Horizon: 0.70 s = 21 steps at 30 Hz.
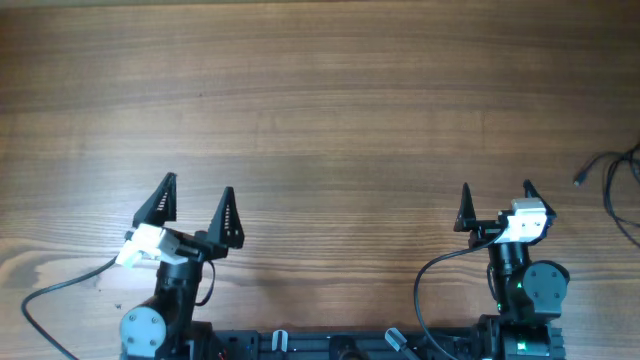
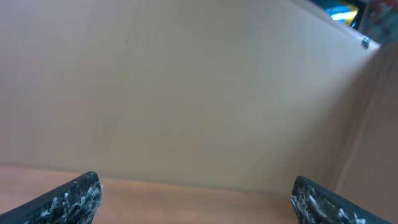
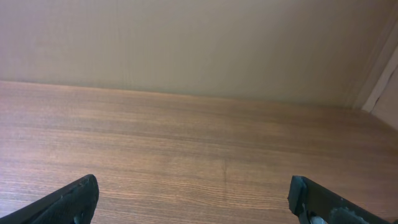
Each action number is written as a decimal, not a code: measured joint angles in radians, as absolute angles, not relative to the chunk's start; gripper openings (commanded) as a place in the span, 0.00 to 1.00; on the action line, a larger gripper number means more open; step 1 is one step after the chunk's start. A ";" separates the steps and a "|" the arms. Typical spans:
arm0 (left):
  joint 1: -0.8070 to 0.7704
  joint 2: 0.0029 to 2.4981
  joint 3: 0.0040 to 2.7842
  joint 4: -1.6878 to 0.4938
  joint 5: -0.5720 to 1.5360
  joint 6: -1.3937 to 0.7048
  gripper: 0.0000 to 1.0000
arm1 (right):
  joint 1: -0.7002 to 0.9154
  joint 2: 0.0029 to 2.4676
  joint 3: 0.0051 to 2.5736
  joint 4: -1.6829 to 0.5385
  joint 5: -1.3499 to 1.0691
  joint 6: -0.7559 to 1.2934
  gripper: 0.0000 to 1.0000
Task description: Untangle cables
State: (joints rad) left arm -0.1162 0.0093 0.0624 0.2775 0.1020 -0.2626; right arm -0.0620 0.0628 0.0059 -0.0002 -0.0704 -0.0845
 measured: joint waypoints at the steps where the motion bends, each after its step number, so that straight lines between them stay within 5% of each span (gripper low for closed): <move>1: -0.115 0.009 0.051 0.278 0.101 -0.263 1.00 | -0.062 0.063 0.006 0.000 -0.070 -0.084 1.00; 21: -0.115 0.009 0.010 -0.057 0.022 -0.258 1.00 | -0.062 0.063 0.006 0.000 -0.070 -0.084 1.00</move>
